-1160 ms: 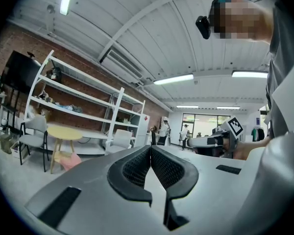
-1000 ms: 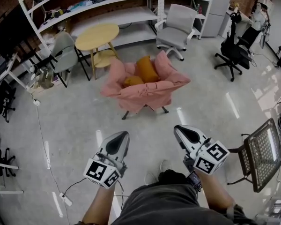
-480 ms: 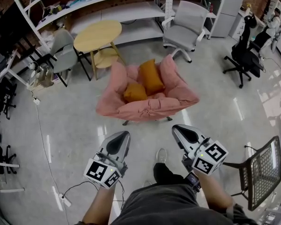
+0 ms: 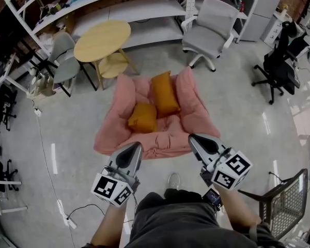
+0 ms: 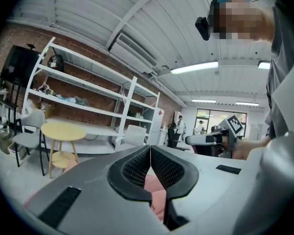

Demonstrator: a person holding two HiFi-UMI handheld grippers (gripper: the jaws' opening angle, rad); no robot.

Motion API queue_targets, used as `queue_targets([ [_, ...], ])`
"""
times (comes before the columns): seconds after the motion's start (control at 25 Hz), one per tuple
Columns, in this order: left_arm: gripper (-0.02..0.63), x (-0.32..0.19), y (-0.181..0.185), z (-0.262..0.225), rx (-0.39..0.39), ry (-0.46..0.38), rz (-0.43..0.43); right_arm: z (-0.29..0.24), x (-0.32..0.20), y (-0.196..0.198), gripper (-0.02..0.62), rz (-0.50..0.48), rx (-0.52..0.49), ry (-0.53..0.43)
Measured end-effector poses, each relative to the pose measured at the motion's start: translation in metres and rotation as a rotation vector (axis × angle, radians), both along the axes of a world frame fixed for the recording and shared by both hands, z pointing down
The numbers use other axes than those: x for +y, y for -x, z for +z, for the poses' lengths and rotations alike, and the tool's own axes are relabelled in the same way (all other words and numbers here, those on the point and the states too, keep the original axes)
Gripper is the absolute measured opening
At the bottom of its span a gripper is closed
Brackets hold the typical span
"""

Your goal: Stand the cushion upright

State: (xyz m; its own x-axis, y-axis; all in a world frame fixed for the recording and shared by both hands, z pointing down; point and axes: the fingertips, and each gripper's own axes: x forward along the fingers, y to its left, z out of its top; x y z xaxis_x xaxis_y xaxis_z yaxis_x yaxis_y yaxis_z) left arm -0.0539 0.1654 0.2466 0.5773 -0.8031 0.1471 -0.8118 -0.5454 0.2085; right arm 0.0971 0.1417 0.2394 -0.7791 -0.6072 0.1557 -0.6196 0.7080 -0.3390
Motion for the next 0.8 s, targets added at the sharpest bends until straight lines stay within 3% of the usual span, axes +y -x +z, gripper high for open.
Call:
queue_targets([
  [0.32,0.011,-0.089,-0.003,0.019,0.009,0.025,-0.001,0.022,-0.089,-0.002,0.017,0.004,0.024,0.035],
  [0.8,0.011,-0.245,0.042,0.104,0.021,0.139,0.035,0.11,-0.264,0.043,0.017,0.055,0.103,0.119],
])
